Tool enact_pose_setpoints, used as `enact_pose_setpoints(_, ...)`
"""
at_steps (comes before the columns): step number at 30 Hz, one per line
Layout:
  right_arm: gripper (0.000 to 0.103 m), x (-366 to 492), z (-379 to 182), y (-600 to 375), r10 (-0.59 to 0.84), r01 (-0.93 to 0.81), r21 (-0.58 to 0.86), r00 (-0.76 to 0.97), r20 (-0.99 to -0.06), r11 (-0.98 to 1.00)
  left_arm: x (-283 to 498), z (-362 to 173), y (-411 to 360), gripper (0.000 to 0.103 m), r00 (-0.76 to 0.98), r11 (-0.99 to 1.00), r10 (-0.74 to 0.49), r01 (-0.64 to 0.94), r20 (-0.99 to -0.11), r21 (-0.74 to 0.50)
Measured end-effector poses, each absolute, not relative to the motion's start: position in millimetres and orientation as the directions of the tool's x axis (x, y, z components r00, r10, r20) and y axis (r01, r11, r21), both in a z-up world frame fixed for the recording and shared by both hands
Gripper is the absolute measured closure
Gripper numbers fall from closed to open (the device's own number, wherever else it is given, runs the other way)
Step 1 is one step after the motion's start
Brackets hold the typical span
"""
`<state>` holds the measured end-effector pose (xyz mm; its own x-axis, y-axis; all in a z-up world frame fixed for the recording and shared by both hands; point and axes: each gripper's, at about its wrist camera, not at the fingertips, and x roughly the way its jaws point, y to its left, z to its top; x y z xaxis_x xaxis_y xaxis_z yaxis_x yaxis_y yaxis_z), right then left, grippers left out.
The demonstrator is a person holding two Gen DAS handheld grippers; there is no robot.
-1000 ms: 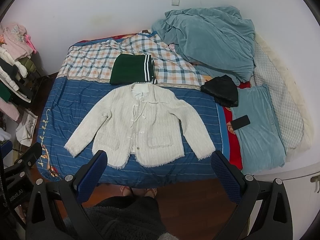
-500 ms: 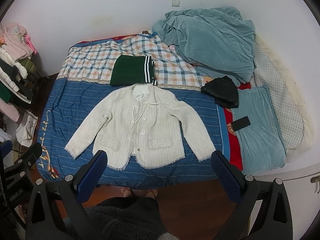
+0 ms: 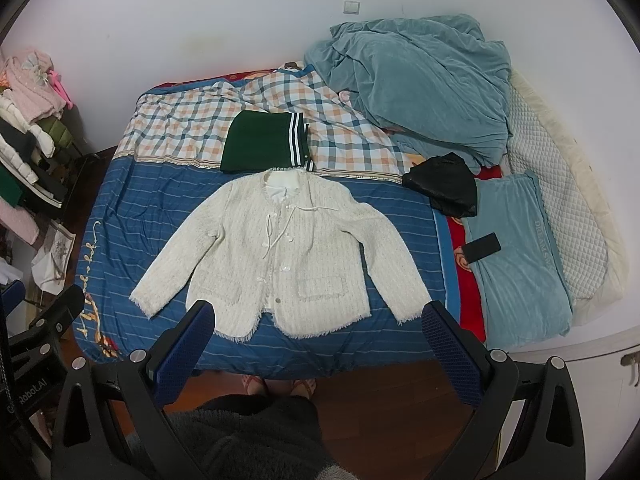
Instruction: Fold large clothes
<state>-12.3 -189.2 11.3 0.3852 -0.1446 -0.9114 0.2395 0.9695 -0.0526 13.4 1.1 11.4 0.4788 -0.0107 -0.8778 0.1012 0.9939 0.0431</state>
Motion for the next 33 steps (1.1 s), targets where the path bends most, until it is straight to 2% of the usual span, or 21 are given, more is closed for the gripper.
enact_pose_setpoints(33, 0.0, 10, 29, -176, -0.145, 0.237, -0.055, 0.386, -0.911, 0.97, 21, 13, 1, 0.0, 0.481, 0.994, -0.02, 0.106, -0.876, 0.035)
